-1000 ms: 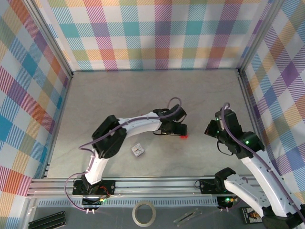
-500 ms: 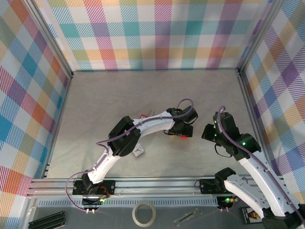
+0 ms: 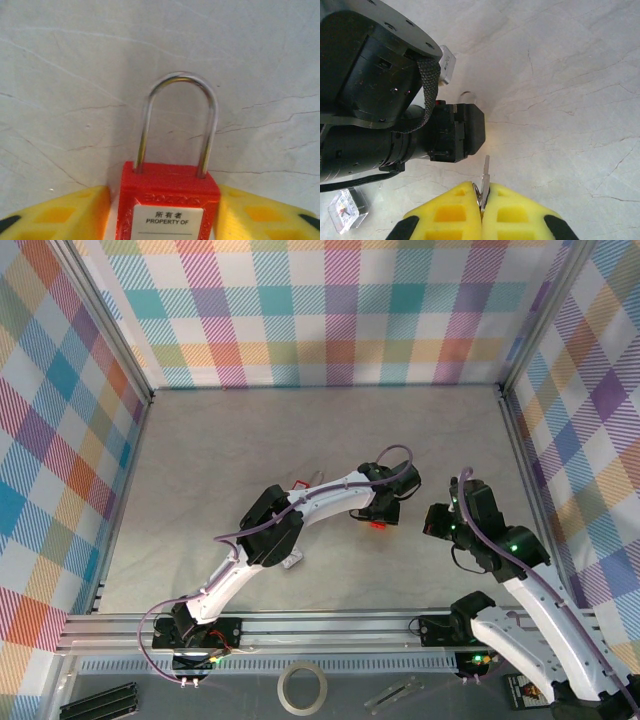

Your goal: Unlock with the key

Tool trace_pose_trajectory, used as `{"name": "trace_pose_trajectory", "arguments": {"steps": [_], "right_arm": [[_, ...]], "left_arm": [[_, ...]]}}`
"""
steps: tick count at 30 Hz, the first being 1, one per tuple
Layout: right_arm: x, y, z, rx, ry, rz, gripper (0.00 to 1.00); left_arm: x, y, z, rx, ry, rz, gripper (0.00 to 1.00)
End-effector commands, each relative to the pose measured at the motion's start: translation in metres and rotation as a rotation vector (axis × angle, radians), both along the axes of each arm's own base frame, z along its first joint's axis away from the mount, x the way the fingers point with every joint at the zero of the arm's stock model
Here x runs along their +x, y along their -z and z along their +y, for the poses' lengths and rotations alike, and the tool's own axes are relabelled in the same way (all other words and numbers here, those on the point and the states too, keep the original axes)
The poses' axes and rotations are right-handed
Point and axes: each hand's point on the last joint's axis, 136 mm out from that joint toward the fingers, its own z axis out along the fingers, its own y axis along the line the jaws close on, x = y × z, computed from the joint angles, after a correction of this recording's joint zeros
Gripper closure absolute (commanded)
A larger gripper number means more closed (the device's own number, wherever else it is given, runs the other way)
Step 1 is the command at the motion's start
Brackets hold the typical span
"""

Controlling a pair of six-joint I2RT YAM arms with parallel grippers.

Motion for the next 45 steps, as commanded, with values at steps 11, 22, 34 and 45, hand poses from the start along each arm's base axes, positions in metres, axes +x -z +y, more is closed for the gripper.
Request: {"name": "trace_pose_trajectory", "arguments": {"steps": [11, 22, 34, 45], "right_arm": [[0.003, 0.002, 0.012, 0.030, -0.064, -0.026, 1.00], [0.000, -0.026, 0.055, 0.228, -0.260, -0.141, 1.00], [0.016, -0.061, 0.134, 0.320, -0.448, -0.497, 1.00], [0.037, -0.060, 0.168, 0.184, -0.483, -0.586, 1.00]], "left_arm": [[-0.028, 0.068, 0.024, 0.174, 0.076, 0.104, 0.60], [-0.004, -0.061, 0.047, -0.530, -0.217, 0.058, 0.89], [0.017, -0.228, 0.101, -1.481, -0.613, 0.125, 1.00], [0.005, -0.217, 0.121, -1.500, -0.706, 0.149, 1.00]]}}
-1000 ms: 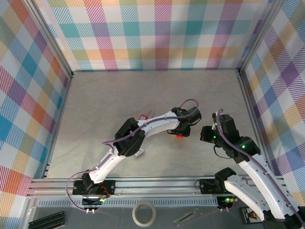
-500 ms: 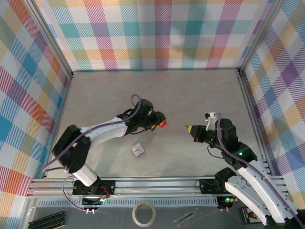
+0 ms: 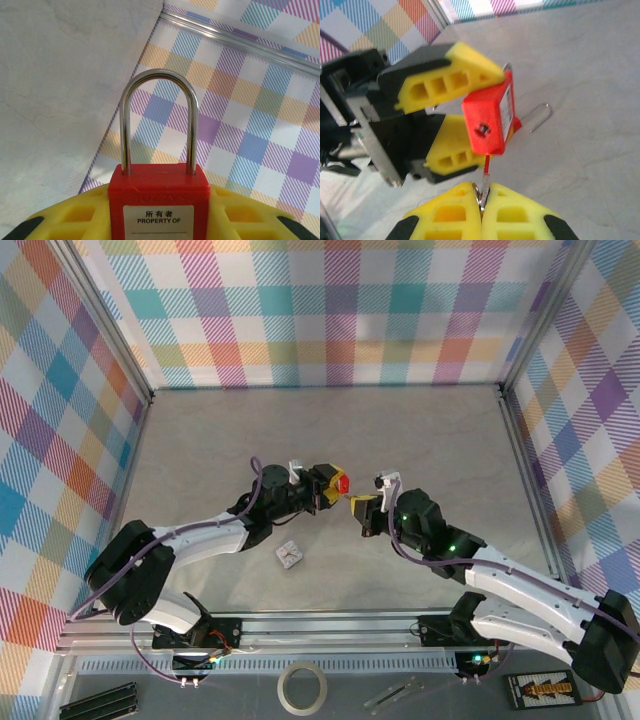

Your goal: Unlock with the key

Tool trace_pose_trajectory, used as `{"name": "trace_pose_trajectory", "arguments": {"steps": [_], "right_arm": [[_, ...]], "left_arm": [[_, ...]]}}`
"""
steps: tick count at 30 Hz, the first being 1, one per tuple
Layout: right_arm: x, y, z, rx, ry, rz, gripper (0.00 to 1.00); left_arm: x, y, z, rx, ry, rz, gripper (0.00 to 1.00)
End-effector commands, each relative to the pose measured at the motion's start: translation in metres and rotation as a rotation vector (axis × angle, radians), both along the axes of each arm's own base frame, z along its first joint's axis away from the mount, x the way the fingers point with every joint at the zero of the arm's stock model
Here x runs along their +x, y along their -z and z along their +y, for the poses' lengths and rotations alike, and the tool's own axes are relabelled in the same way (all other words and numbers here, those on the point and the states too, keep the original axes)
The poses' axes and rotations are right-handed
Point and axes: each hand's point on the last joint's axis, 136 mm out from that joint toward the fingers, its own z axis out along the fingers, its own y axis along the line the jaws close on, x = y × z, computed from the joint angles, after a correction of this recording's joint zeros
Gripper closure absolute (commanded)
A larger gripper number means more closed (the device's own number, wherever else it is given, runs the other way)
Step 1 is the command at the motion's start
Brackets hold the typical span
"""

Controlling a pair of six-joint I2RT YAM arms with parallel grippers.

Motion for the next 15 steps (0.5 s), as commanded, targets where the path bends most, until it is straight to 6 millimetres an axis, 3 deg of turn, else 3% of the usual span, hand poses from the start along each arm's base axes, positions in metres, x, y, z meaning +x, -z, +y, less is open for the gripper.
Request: {"name": "trace_pose_trajectory", "arguments": {"steps": [1, 15], "right_arm": [[0.0108, -0.0403, 0.0025, 0.057, 0.026, -0.135, 1.00], [0.0123, -0.0403, 0.0052, 0.073, 0.018, -0.173, 1.00]], "left_arm": [[-0.0005, -0.0336, 0.0081, -0.091, -0.024, -0.049, 1.00], [-0.0057, -0.0331, 0.0110, -0.055, -0.018, -0.049, 1.00]]}}
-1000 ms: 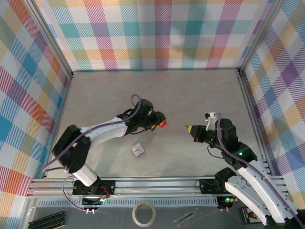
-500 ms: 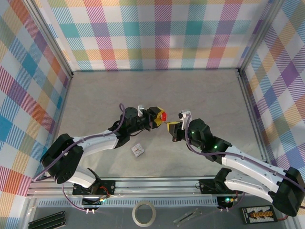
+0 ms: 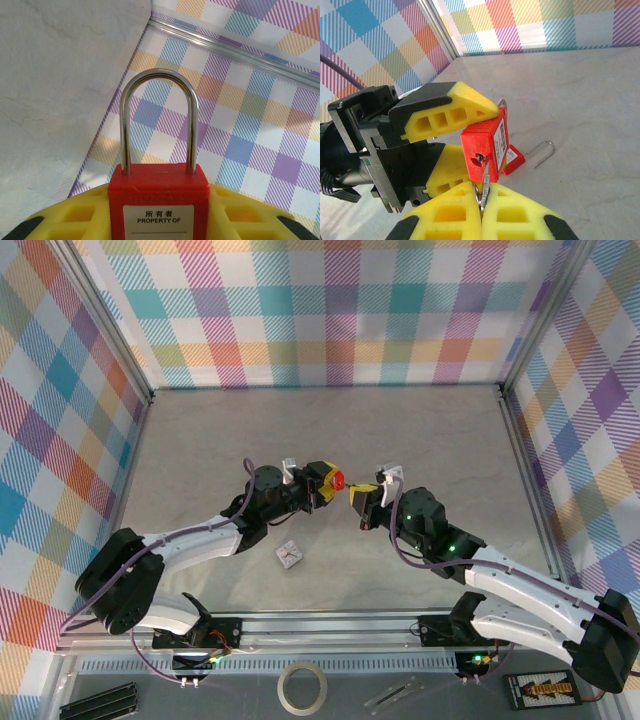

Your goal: Unlock with the key

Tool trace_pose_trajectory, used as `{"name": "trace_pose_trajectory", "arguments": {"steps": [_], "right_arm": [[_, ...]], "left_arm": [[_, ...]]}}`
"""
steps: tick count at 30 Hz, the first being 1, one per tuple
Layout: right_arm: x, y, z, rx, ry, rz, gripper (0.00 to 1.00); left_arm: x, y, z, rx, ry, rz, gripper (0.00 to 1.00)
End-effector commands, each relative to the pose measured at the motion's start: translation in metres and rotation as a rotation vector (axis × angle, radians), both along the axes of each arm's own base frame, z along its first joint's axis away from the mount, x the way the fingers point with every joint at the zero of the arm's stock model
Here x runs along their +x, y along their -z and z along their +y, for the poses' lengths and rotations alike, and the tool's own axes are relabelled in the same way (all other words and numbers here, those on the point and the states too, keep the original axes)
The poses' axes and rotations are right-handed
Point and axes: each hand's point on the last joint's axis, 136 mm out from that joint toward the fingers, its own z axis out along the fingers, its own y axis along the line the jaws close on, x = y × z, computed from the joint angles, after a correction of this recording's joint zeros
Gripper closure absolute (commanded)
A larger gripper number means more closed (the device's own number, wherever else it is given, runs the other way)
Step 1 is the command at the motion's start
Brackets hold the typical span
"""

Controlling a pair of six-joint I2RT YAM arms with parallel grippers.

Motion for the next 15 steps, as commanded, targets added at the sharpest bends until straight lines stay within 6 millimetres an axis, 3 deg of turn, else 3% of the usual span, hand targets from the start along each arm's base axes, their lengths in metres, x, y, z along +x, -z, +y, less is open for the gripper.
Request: {"name": "trace_pose_trajectory", "arguments": {"steps": [1, 15], "right_arm": [[0.0029, -0.0115, 0.0039, 0.027, -0.002, -0.048, 1.00], [0.0026, -0.0054, 0.0139, 0.031, -0.037, -0.018, 1.00]], "left_arm": [[-0.0048, -0.0188, 0.0017, -0.033, 0.014, -0.033, 1.00], [-0.0053, -0.0166, 0.0024, -0.012, 0.008, -0.038, 1.00]]}}
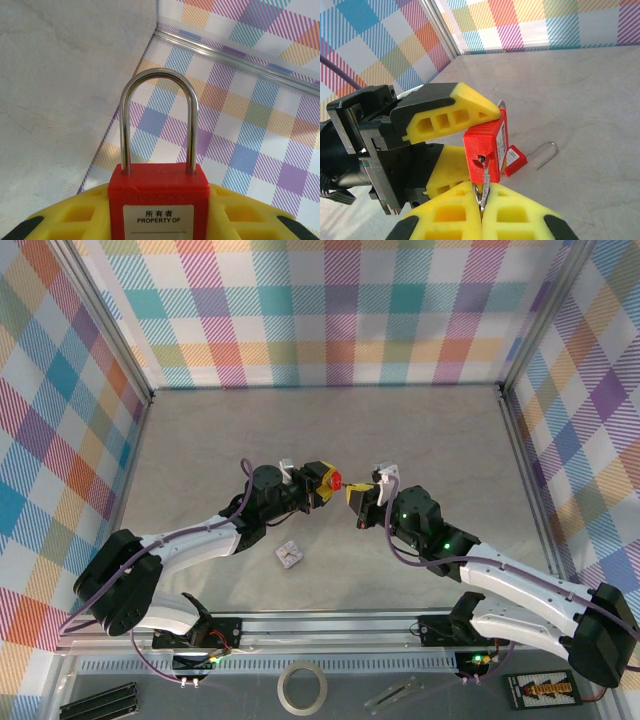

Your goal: Unlock with the key

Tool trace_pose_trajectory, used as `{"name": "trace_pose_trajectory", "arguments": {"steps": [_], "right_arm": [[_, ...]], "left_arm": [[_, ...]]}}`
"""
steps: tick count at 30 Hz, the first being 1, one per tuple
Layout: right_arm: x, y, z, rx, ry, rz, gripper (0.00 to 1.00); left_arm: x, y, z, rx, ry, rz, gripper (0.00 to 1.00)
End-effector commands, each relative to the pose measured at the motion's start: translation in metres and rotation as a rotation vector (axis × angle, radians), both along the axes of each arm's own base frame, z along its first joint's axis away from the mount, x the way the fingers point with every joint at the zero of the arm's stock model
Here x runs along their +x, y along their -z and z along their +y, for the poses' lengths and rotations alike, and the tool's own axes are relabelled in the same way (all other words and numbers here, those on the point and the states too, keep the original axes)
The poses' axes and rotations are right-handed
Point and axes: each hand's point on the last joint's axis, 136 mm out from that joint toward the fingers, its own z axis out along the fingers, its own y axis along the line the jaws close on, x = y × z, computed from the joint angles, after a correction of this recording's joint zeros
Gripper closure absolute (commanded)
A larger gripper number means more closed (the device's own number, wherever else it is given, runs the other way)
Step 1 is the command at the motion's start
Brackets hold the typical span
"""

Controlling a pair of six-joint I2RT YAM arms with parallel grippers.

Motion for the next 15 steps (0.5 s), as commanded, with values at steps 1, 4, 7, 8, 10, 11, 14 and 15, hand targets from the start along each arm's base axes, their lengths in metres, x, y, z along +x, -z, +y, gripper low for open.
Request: {"name": "trace_pose_trajectory", "arguments": {"steps": [1, 4, 7, 8, 10, 11, 14, 15], "right_arm": [[-0.0019, -0.0110, 0.0068, 0.039, -0.028, -0.019, 1.00], [-0.0036, -0.0087, 0.0049, 0.043, -0.027, -0.013, 1.00], [-0.0045, -0.0075, 0.0030, 0.043, -0.023, -0.008, 1.00], [-0.0043, -0.0063, 0.0026, 0.040, -0.020, -0.006, 1.00], [-0.0033, -0.0040, 0.0030, 0.038, -0.017, -0.004, 1.00], [-0.0030, -0.0034, 0.0036, 0.038, -0.018, -0.002, 1.00], [-0.0020, -0.0037, 0.0059, 0.047, -0.021, -0.001, 1.00], [-0.0018, -0.0047, 0.0070, 0.049, -0.024, -0.001, 1.00]], "left_arm": [[-0.0073, -0.0218, -0.0014, -0.035, 0.029, -0.049, 1.00], [-0.0068, -0.0214, -0.0010, -0.031, 0.025, -0.050, 1.00], [-0.0060, -0.0217, -0.0005, -0.026, 0.021, -0.051, 1.00], [-0.0062, -0.0231, -0.0013, -0.028, 0.024, -0.053, 1.00], [-0.0059, -0.0256, -0.0025, -0.028, 0.026, -0.059, 1.00], [-0.0057, -0.0260, -0.0026, -0.026, 0.026, -0.061, 1.00], [-0.0066, -0.0269, -0.0045, -0.024, 0.030, -0.065, 1.00], [-0.0067, -0.0262, -0.0047, -0.022, 0.029, -0.064, 1.00]]}}
